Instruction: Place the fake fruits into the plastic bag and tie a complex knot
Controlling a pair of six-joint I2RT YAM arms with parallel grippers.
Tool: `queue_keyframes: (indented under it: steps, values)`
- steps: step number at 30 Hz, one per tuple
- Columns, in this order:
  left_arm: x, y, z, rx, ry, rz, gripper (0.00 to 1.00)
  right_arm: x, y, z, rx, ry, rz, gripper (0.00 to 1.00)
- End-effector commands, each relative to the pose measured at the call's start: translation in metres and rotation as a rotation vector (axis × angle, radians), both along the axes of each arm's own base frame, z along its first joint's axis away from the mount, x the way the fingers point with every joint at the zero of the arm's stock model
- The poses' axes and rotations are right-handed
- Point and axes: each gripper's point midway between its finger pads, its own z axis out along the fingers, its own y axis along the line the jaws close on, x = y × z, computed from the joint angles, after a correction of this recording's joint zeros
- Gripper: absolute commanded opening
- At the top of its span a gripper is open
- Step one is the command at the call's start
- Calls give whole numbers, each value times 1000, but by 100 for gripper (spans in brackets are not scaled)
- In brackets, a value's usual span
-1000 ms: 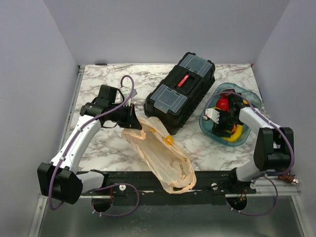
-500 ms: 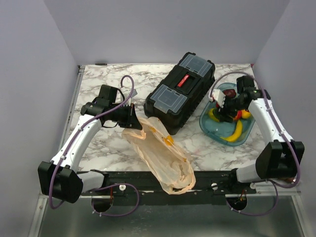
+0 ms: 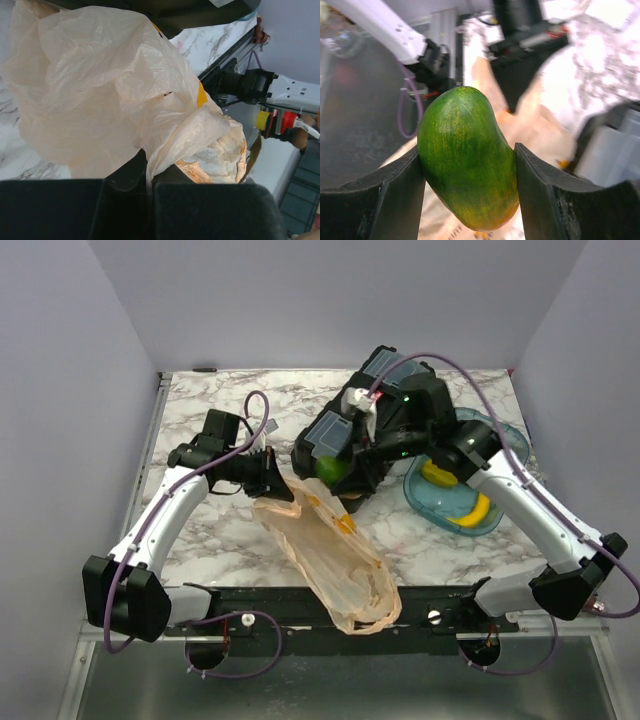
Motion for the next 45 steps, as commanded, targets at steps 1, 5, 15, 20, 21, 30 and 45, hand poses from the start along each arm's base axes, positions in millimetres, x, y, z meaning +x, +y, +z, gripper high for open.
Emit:
queue_keyframes:
  steps: [1,5,15,20,21,30,45]
  values:
    - [6,-8,17,-97,42,18,0,-32,57,-4,87,54,105,8]
    - [4,-6,16,-132,88,40,0,-44,68,-50,5,-22,162,7]
    - [-6,9,11,-162,126,94,0,-35,7,-169,-403,-243,254,11]
    - [-8,20,5,-177,165,146,0,-36,-40,-211,-608,-283,262,15]
    - [-9,22,4,-179,171,153,0,-36,-49,-218,-641,-293,256,16]
    - [-9,22,-5,-195,222,188,0,-49,-19,-161,-480,-201,256,16]
    - [-6,19,-3,-224,252,158,0,-38,3,-208,-520,-223,182,28]
